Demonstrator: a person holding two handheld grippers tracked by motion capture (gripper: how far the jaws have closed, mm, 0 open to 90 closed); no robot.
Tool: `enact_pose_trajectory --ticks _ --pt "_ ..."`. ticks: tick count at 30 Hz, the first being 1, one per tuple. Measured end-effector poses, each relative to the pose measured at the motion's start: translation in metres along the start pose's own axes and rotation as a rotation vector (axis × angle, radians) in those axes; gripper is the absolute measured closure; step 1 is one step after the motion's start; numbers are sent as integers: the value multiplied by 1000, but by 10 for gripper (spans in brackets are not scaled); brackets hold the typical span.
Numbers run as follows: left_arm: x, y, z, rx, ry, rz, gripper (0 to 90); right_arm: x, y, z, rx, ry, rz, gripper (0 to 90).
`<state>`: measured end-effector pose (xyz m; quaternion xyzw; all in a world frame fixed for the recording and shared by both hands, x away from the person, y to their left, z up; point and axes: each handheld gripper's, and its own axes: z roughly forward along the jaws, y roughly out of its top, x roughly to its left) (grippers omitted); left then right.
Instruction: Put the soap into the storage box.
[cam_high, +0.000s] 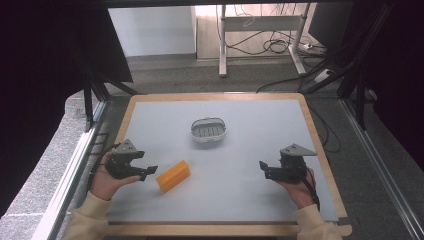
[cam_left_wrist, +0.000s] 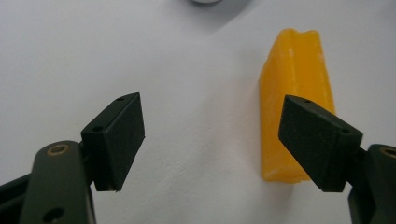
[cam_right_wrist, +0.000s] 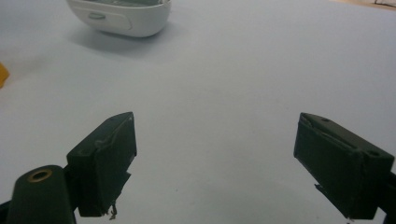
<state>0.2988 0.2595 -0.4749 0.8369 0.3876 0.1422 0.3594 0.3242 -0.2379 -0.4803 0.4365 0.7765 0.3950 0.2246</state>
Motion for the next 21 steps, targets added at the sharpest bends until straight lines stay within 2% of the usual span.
enact_pose_trajectory --ticks 1,3,12,16,19,21 --pt "0 1 1 5 8 -3 225 2 -1 -1 2 4 -23 135" --pt "0 1 1 4 10 1 225 1 -4 -3 5 0 -28 135" --pt "1 -2 -6 -14 20 -2 227 -2 -7 -9 1 -17 -16 147" --pt "0 -2 -3 -3 26 8 226 1 -10 -11 8 -17 -28 159" --pt "-1 -1 -3 -9 47 21 231 3 -10 -12 1 -15 -38 163" --pt "0 -1 -2 -5 35 14 231 5 -10 -11 0 -13 -54 164"
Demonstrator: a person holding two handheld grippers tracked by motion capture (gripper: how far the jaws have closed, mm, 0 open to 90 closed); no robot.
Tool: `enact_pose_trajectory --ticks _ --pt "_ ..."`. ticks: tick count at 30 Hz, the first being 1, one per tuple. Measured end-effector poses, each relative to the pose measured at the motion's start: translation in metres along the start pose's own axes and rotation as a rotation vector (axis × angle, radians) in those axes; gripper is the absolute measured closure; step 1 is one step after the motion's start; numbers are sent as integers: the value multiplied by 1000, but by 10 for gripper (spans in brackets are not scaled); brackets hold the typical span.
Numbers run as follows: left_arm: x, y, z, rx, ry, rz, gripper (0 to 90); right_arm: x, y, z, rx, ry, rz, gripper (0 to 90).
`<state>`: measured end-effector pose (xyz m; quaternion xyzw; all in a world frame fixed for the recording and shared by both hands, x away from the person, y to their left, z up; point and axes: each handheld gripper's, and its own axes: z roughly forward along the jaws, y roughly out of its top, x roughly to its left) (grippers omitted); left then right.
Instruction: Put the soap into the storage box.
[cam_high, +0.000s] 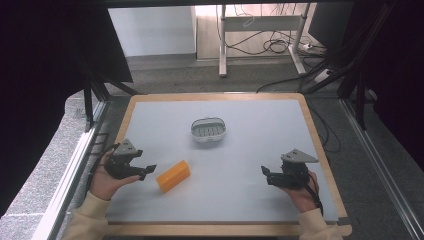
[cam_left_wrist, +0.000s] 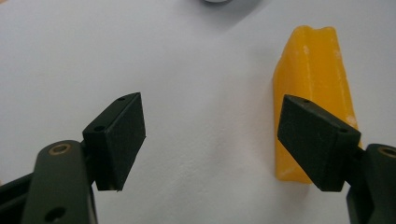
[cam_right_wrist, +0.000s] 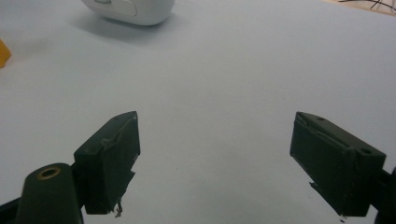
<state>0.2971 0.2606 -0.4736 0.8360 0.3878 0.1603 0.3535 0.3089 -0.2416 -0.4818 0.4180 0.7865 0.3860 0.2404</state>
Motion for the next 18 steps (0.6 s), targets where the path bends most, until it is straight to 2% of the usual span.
enact_pose_trajectory --ticks 7,11,18 --pt "-2 5 -4 9 0 -16 257 -3 -5 -4 -8 0 5 183" --pt "-7 9 -7 11 -24 1 260 -2 -5 -6 -22 1 0 199" --pt "-11 18 -9 11 -26 9 260 -1 -6 -5 -14 12 -11 200"
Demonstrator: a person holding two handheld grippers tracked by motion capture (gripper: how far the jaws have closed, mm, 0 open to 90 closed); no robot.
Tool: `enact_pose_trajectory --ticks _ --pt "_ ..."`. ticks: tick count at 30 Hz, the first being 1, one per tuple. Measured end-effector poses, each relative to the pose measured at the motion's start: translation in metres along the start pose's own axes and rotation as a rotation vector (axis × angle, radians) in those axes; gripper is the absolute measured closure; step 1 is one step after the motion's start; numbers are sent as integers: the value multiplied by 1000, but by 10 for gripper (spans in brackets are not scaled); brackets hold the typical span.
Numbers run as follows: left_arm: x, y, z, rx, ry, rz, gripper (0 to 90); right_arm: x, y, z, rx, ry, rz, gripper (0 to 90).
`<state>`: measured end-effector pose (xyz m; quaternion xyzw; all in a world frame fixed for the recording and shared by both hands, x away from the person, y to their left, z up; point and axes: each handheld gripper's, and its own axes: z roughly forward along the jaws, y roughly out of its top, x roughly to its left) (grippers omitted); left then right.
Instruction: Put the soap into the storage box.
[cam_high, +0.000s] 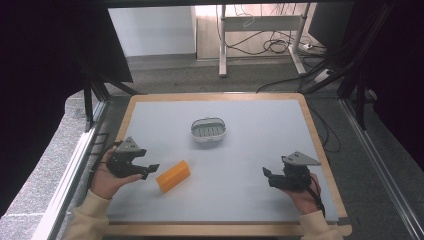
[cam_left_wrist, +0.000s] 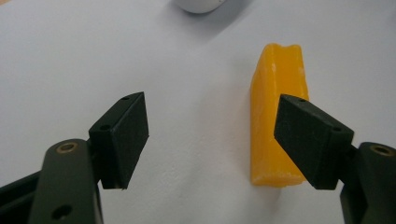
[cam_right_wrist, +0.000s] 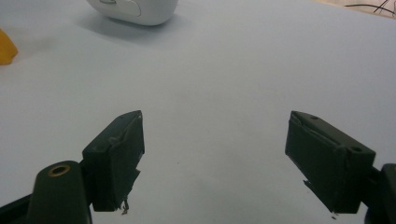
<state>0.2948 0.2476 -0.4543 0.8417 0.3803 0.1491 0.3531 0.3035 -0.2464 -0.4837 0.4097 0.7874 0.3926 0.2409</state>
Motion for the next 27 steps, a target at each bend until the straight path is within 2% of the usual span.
enact_pose_trajectory --ticks 6,16,20,24,27 --pt "-6 10 0 11 -16 26 257 -2 -2 0 5 -7 2 199" --pt "-8 17 -3 16 -26 22 249 -3 -2 0 13 -14 1 199" --pt "-10 22 -2 13 -14 21 247 -3 -2 0 15 -9 -1 200" --pt "-13 30 -2 25 -11 34 244 -4 -2 2 21 0 1 201" --pt "-16 37 -2 35 -24 51 242 -3 -3 3 28 3 -7 202"
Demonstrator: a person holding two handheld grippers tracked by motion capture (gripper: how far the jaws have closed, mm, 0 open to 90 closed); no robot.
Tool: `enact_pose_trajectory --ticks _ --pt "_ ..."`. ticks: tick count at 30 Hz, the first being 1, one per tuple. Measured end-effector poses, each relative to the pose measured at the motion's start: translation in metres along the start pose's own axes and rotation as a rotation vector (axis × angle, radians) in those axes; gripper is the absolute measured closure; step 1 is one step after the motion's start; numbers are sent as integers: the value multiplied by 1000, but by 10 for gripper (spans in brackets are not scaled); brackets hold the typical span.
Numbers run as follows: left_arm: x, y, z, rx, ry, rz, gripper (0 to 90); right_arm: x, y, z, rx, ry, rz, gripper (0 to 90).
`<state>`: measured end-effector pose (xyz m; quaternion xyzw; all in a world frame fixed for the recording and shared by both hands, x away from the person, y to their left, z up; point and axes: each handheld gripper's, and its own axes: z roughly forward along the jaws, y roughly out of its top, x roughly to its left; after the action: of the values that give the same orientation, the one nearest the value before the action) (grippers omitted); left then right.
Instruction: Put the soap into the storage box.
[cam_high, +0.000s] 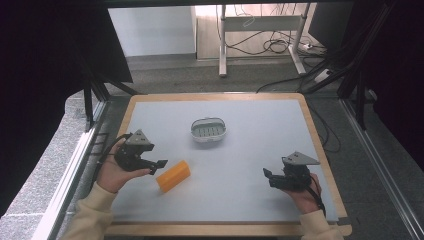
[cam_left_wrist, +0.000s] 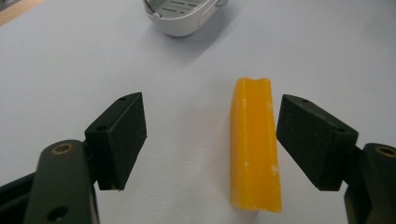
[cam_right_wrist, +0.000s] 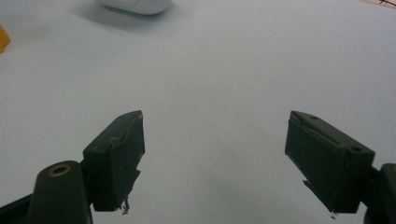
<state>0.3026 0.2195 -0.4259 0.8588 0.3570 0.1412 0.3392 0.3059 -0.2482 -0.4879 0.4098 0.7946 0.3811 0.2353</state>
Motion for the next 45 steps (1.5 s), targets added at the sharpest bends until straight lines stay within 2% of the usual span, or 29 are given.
enact_pose_trajectory --ticks 4,5,16,21,27,28,33,36,40,43,44,45 --pt "-3 6 0 -1 -9 11 241 -1 0 -2 -3 -7 -6 204" --pt "-4 7 1 3 -12 9 240 -2 0 -3 -4 -11 5 204" --pt "-15 10 15 62 -49 31 241 -1 -2 -1 12 -17 1 205" --pt "-21 9 30 115 -89 41 254 0 -3 -1 16 -21 -8 207" --pt "-23 9 44 165 -103 43 264 1 -3 0 16 -16 -7 207" --pt "-23 8 50 188 -102 45 266 1 -3 0 16 -17 -8 207" --pt "-23 6 62 230 -98 44 275 1 -3 0 19 -19 -10 208" --pt "-23 2 72 254 -99 36 359 0 -4 1 29 -29 -12 209" --pt "-22 -5 83 294 -91 21 386 -1 -5 1 38 -35 -12 209" --pt "-22 -8 88 320 -93 10 445 -1 -5 2 41 -39 -13 209" --pt "-22 -10 90 330 -107 7 445 0 -5 2 42 -39 -13 210" --pt "-22 -10 91 335 -116 5 492 0 -5 2 45 -38 -14 210"
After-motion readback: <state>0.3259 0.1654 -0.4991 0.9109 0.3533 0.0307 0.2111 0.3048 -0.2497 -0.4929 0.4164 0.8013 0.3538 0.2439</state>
